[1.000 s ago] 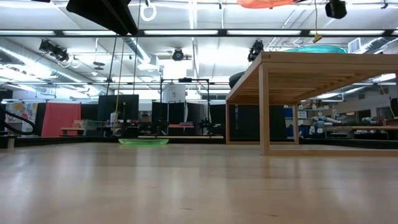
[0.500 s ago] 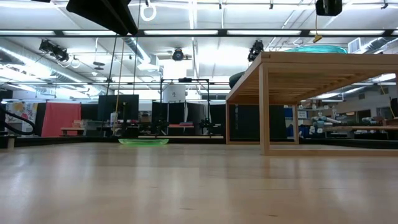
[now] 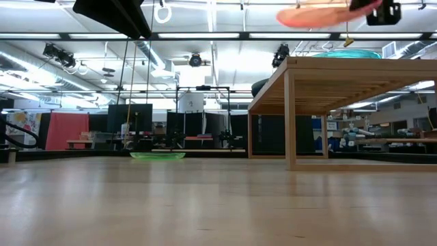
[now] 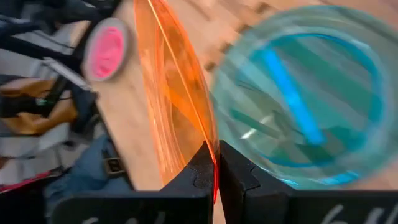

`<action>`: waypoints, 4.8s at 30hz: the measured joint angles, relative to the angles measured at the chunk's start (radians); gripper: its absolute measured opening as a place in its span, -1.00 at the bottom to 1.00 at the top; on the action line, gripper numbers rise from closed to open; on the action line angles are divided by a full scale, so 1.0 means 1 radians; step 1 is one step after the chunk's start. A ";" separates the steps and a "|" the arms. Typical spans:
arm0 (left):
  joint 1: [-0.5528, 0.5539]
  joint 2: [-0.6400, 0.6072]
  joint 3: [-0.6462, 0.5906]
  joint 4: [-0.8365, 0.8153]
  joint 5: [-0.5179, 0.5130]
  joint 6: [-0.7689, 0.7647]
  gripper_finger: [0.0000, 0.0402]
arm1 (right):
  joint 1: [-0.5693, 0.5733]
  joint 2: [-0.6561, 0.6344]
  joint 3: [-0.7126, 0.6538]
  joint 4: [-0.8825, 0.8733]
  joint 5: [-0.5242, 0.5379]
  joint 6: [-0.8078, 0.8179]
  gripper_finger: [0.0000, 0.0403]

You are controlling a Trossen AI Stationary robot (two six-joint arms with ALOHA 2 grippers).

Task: Place and stack plates onto a shelf
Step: Stack the light orange plate on top of the light blue plate on the shelf, then stack the light pink plate on top of the light orange plate on the shelf

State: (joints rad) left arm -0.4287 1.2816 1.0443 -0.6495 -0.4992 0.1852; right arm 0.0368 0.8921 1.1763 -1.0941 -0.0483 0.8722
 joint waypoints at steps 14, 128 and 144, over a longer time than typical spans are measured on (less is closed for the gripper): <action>0.000 0.000 0.000 0.000 0.000 0.000 -0.35 | -0.002 -0.091 0.000 -0.132 0.236 0.000 -0.93; 0.000 0.000 0.000 -0.001 0.000 -0.044 -0.35 | -0.093 -0.010 0.000 -0.328 0.365 -0.098 0.06; -0.001 0.000 0.000 -0.231 0.282 -0.438 -0.35 | -0.093 -0.010 0.000 -0.290 0.365 -0.098 0.06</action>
State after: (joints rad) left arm -0.4301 1.2812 1.0443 -0.8801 -0.2174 -0.2531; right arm -0.0559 0.8818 1.1759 -1.3838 0.3168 0.7746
